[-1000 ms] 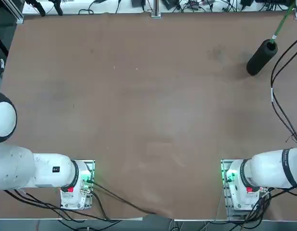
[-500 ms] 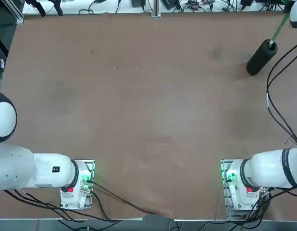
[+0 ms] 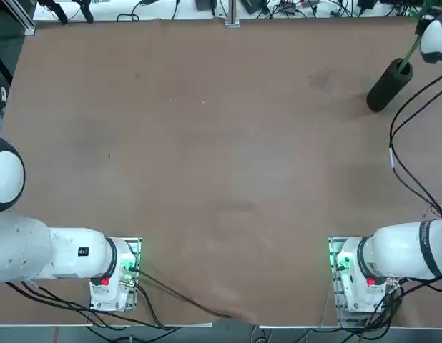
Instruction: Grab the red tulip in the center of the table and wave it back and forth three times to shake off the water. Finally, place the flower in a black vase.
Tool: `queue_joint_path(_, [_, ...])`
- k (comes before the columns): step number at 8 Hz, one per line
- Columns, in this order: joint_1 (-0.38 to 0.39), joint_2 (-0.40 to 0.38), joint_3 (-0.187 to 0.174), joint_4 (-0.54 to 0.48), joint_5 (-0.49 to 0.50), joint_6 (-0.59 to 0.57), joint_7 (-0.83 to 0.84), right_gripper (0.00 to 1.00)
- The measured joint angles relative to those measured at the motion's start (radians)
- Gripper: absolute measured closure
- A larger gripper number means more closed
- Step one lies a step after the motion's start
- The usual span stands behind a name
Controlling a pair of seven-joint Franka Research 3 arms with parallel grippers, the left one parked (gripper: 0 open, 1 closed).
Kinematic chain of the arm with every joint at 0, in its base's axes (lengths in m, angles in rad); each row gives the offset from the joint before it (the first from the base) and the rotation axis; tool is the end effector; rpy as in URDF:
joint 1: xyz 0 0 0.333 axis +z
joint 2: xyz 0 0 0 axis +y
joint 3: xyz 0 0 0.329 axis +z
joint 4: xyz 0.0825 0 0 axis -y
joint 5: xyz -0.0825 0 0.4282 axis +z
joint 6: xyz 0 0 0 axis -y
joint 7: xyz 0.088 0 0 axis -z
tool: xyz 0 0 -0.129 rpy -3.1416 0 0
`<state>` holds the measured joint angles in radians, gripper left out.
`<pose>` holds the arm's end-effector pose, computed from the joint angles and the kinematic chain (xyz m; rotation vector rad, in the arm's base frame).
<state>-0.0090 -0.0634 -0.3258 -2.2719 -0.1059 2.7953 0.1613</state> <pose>0.5671 -0.1944 0.4171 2.8600 -0.5988 0.8687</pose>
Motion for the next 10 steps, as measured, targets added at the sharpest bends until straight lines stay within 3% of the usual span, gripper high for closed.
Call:
queue_joint_path(2, [-0.002, -0.006, 0.0, -0.032, 0.0, 0.01, 0.001, 0.44])
queue_joint_path(4, [-0.006, -0.067, 0.0, -0.032, 0.0, -0.101, 0.001, 0.05])
queue_joint_path(5, [-0.006, -0.12, 0.0, -0.032, 0.0, -0.202, 0.001, 0.0])
queue_joint_path(8, [-0.006, -0.248, 0.002, -0.017, 0.0, -0.495, -0.001, 0.0])
queue_joint_path(10, [0.013, -0.249, 0.019, 0.123, -0.001, -0.794, -0.008, 0.0])
